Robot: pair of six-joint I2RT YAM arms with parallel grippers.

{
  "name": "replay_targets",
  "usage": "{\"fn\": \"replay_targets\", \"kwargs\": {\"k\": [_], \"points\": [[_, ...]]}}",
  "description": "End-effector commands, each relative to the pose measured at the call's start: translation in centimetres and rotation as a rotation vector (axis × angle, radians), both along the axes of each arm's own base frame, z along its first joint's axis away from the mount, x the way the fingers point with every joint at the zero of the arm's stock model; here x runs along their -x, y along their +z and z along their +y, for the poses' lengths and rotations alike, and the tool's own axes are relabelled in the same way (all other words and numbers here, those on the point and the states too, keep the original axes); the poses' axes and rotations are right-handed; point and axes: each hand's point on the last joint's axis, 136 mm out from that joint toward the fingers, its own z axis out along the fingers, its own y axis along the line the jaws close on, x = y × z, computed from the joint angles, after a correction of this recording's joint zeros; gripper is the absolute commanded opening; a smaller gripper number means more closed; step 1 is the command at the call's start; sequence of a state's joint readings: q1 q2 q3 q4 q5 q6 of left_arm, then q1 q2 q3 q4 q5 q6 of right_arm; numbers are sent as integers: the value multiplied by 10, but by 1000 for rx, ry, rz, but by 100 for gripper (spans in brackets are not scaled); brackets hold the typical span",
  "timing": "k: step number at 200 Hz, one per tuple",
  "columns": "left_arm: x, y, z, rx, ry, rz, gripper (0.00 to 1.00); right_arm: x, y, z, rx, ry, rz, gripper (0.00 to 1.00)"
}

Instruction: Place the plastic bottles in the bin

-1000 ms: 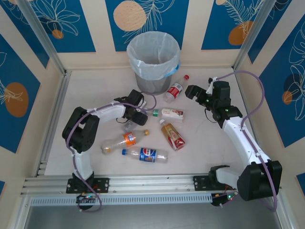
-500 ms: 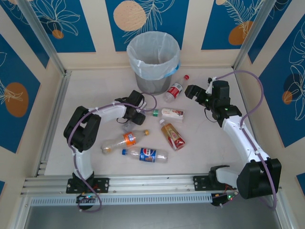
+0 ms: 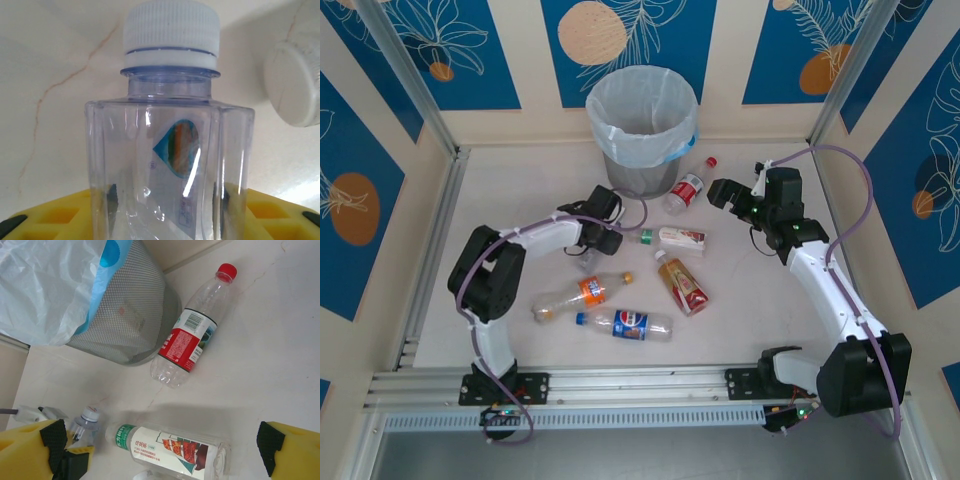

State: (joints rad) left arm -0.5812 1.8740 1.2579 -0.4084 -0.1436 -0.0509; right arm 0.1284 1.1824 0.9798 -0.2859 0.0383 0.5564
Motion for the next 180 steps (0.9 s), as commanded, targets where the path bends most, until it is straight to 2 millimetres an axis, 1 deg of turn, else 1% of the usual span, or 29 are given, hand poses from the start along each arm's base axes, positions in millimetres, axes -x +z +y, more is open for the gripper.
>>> {"fn": "replay_targets", "kwargs": {"k": [1,57,88,107,114,136,154,180], "points": [[-5,27,-4,34,21,-58,52,-2,8,1,4,20,-14,100],[-8,64,-9,88,17,-109,52,-7,9,0,19,16,-24,100],[-9,88,-13,162,22,-129,52,-7,8,-1,23,13,-20,100],[-10,105,-18,219,22,-146,52,-5,18,4,11,36,-64,100],[-11,113,-20,246,21,-154,52,-4,24,6,7,53,-97,100],[-14,144,-28,331,21,-193,51,2,34,12,9,100,-163,100],[-16,168,-32,376,9,-229,51,7,36,17,15,143,-174,100],[-14,209,-43,464,-39,-288,51,14,32,22,34,185,-159,100]]}}
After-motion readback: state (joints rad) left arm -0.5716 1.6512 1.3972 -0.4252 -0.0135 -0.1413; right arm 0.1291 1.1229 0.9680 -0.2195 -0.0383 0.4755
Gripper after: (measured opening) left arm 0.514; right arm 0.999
